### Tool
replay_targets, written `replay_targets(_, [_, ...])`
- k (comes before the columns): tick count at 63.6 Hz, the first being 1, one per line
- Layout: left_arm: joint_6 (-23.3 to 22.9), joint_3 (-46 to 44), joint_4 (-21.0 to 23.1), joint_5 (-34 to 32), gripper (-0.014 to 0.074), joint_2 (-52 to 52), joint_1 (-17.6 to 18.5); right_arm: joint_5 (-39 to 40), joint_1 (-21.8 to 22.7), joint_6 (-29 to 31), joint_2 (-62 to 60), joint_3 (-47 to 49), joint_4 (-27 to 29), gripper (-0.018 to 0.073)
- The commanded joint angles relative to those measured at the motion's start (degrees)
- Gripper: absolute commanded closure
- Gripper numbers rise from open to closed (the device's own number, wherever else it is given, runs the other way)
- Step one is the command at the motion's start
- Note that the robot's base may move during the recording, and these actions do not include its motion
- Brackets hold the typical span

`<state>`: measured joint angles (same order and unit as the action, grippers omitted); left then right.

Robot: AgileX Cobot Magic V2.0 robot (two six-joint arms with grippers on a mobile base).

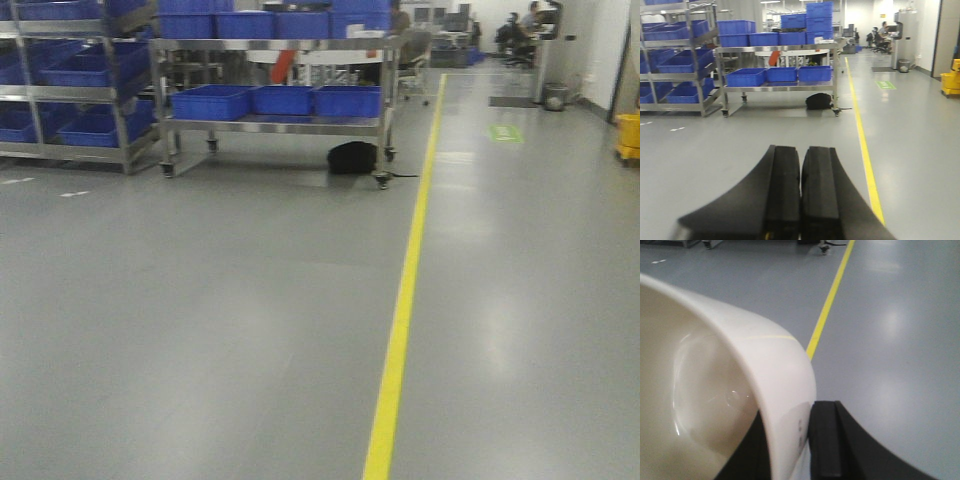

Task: Move white bin to right shelf second layer
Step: 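Turn the base away from the table, holding the bin, then drive forward past the crate cart, bin held in right gripper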

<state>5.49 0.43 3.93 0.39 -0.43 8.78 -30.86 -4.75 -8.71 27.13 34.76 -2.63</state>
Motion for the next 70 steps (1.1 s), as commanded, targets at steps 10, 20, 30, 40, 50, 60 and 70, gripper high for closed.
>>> replay_targets(10, [-0.43,1.90,0.29,-5.00,0.0512,-0.76,0.15,6.17,0.32,0.24,0.10,1.69,-0.31,0.0503])
replay_targets(20, [-0.43,1.90,0.29,-5.00,0.0512,-0.76,0.15,6.16,0.32,0.24,0.15,1.69,-0.31,0.0503])
replay_targets(30, [-0.43,1.90,0.29,-5.00,0.0512,-0.76,0.15,6.16,0.32,0.24,0.10,1.69,-0.31,0.0503])
replay_targets(40, [-0.43,1.90,0.29,-5.00,0.0512,-0.76,0.15,6.16,0.32,0.24,0.10,1.69,-0.31,0.0503])
replay_targets(50, [-0.43,1.90,0.29,-5.00,0.0512,-0.76,0.15,6.16,0.32,0.24,0.10,1.69,-0.31,0.0503])
replay_targets(60, [-0.43,1.90,0.29,-5.00,0.0512,-0.76,0.15,6.16,0.32,0.24,0.10,1.69,-0.31,0.0503])
replay_targets(70, [-0.43,1.90,0.29,-5.00,0.0512,-0.76,0.15,6.16,0.32,0.24,0.10,1.69,-0.31,0.0503])
